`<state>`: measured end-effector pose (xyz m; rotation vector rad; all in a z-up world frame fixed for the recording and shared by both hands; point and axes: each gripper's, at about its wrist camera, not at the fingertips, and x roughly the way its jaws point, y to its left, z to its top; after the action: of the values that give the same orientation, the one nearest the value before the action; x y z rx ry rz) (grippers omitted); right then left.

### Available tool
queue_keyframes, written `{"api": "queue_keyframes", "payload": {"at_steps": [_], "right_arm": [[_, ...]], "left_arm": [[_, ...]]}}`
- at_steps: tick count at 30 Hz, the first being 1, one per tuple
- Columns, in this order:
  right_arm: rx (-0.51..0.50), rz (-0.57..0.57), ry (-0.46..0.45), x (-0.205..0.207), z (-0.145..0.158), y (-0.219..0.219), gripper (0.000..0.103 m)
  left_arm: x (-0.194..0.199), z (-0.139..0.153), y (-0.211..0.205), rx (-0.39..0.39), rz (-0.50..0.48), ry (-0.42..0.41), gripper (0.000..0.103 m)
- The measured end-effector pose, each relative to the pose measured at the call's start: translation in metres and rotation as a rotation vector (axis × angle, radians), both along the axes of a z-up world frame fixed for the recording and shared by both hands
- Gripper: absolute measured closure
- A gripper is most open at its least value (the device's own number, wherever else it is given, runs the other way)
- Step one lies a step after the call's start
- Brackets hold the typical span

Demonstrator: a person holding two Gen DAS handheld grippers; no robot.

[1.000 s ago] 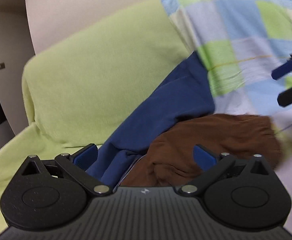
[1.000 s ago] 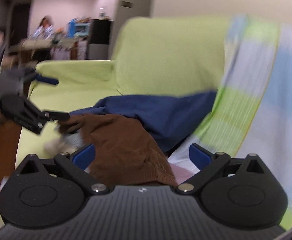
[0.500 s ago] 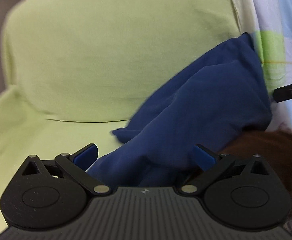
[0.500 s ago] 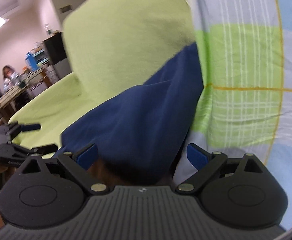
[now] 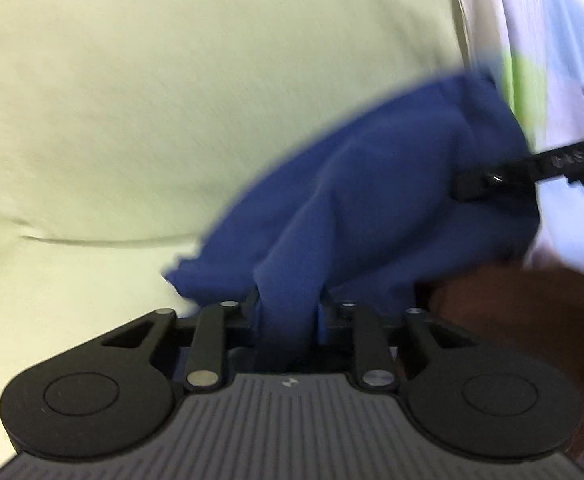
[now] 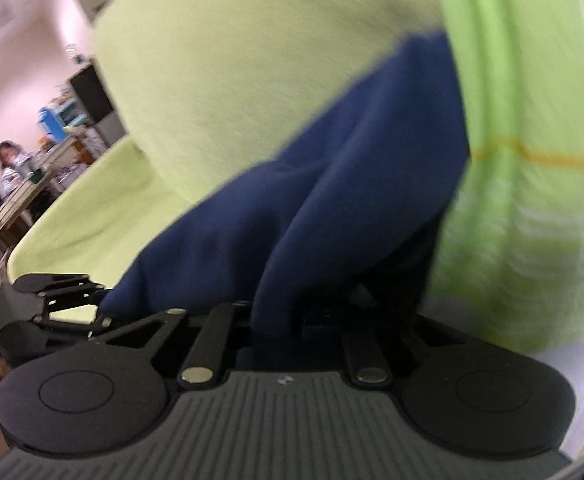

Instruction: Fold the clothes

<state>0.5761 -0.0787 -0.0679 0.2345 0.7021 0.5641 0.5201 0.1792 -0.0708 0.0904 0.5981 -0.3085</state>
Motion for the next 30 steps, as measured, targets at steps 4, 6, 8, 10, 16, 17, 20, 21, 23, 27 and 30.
{"api": "queue_keyframes", "payload": {"at_steps": [4,6,8,10,16,17,20,21,23,27,30], "right_arm": [[0.126,0.04,-0.173,-0.026,0.054,0.004,0.097],[0.177,0.061,-0.233,-0.045,0.077,0.001,0.097],[0.223,0.065,-0.29,-0.07,0.098,-0.008,0.098],[0.249,0.059,-0.353,-0.109,0.12,-0.024,0.098],[0.226,0.005,-0.475,-0.211,0.174,-0.082,0.098],[0.227,-0.011,-0.489,-0.229,0.185,-0.092,0.098],[0.157,-0.059,-0.576,-0.308,0.23,-0.127,0.098],[0.158,-0.081,-0.587,-0.336,0.239,-0.144,0.098],[0.159,-0.124,-0.6,-0.394,0.251,-0.183,0.098],[0.121,-0.185,-0.632,-0.488,0.263,-0.239,0.098],[0.128,-0.252,-0.632,-0.552,0.272,-0.276,0.098]], "left_arm": [[-0.032,0.03,-0.006,-0.011,0.035,-0.142,0.083],[-0.054,0.049,-0.011,-0.016,0.034,-0.223,0.083],[-0.087,0.073,-0.026,-0.019,0.024,-0.311,0.083],[-0.117,0.094,-0.043,-0.017,0.01,-0.383,0.083],[-0.21,0.142,-0.105,-0.026,-0.095,-0.487,0.083],[-0.226,0.149,-0.116,-0.029,-0.113,-0.494,0.083],[-0.292,0.174,-0.163,-0.06,-0.171,-0.489,0.083],[-0.306,0.178,-0.172,-0.108,-0.181,-0.466,0.083],[-0.338,0.186,-0.197,-0.128,-0.218,-0.438,0.083],[-0.408,0.192,-0.252,-0.14,-0.352,-0.423,0.083],[-0.442,0.196,-0.29,-0.135,-0.465,-0.394,0.083]]}}
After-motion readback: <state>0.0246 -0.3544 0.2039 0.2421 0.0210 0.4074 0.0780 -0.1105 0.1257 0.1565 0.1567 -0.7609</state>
